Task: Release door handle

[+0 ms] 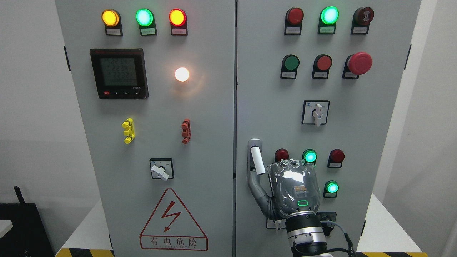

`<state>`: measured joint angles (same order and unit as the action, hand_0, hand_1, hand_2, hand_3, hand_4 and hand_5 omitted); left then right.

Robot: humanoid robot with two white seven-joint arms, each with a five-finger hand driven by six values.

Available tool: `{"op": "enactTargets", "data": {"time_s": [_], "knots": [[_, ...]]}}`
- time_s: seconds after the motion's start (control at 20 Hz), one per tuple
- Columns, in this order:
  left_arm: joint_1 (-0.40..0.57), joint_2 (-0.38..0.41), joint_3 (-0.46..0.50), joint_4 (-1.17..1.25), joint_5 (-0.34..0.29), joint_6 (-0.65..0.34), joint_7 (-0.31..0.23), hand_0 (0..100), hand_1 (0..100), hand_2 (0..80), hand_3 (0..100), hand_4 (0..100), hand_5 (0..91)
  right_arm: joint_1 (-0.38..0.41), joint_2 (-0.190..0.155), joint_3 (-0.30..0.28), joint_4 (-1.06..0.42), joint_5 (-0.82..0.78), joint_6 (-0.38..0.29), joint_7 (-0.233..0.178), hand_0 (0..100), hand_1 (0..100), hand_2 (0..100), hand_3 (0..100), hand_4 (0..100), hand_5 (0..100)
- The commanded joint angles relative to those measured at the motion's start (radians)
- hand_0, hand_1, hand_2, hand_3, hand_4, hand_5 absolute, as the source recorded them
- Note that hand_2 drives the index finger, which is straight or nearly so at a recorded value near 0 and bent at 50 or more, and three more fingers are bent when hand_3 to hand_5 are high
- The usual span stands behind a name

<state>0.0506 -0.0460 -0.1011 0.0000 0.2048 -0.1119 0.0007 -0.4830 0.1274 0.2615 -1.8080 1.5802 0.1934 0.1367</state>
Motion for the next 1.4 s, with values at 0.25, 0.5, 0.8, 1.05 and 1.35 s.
{"op": "enactTargets", "data": {"time_s": [0.25, 0.5, 0.8, 1.05, 1.35], "knots": [[0.000, 0.000, 0.000, -0.031, 0.001, 0.000, 0.001, 12, 39, 0.0, 0, 0, 0.0, 0.001, -0.002, 0.001, -0.002, -0.002, 0.008, 0.000, 61, 6, 98, 100, 93, 92], [0.000, 0.000, 0.001, -0.031, -0.001, 0.000, 0.001, 12, 39, 0.0, 0, 0, 0.0, 0.003, -0.002, 0.001, -0.002, 0.000, 0.008, 0.000, 61, 6, 98, 100, 93, 92], [0.000, 0.000, 0.001, -0.031, -0.001, 0.000, 0.001, 12, 39, 0.0, 0, 0, 0.0, 0.001, -0.002, -0.001, -0.002, 0.000, 0.009, 0.000, 60, 9, 98, 100, 93, 92], [0.000, 0.000, 0.001, -0.031, 0.001, 0.000, 0.001, 12, 39, 0.0, 0, 0, 0.0, 0.001, -0.002, -0.001, -0.002, 0.000, 0.009, 0.000, 61, 10, 98, 100, 93, 91], [0.000, 0.000, 0.000, -0.031, 0.001, 0.000, 0.001, 12, 39, 0.0, 0, 0, 0.0, 0.001, -0.002, -0.001, -0.004, 0.000, 0.014, -0.002, 62, 12, 98, 100, 93, 92]]}}
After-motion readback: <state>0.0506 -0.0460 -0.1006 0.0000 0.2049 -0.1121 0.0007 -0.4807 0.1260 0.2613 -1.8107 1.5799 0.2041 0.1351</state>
